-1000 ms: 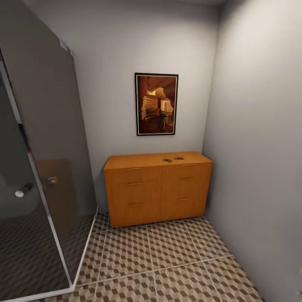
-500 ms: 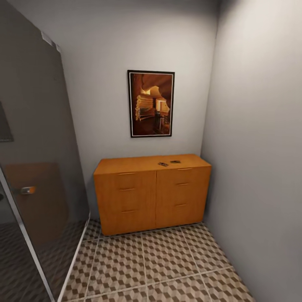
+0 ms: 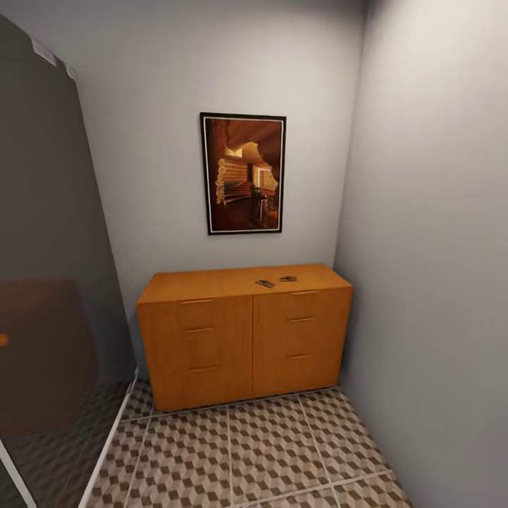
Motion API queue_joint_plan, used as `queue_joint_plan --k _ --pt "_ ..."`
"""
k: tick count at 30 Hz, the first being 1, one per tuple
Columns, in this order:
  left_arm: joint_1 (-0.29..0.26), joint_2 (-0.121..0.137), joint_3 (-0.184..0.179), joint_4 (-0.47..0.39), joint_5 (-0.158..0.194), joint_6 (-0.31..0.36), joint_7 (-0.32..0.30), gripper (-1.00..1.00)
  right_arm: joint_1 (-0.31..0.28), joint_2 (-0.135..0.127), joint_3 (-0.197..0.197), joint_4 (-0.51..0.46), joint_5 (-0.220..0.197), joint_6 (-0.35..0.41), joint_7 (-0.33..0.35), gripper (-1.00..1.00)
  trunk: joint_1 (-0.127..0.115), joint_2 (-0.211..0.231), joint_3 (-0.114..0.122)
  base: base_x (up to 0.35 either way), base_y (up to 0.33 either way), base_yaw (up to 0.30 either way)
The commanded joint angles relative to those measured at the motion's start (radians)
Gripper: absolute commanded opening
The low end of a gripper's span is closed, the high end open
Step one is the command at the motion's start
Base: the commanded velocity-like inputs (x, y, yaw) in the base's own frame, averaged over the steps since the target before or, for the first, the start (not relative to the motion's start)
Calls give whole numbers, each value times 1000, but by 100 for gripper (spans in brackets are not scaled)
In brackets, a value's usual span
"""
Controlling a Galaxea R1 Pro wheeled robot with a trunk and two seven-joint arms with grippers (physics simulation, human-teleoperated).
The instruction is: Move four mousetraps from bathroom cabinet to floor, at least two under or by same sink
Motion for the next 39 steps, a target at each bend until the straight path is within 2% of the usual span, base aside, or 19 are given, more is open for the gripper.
queue_joint_plan --k 1,15,24,39 --pt "0 0 -8 0 8 -3 4 100 -1 0 9 1 -8 2 -2 100 0 -1 -1 259 -171 0" --pt "0 0 -8 0 9 -5 4 100 -1 0 9 1 -8 2 -2 100 0 -1 -1 204 -138 0" --pt "0 0 -8 -1 10 -7 4 100 -1 0 9 1 -8 1 -2 100 0 -1 -1 59 -11 0" --pt "0 0 -8 0 10 -6 4 100 -1 0 9 1 -8 1 -2 100 0 -1 -1 283 0 0"
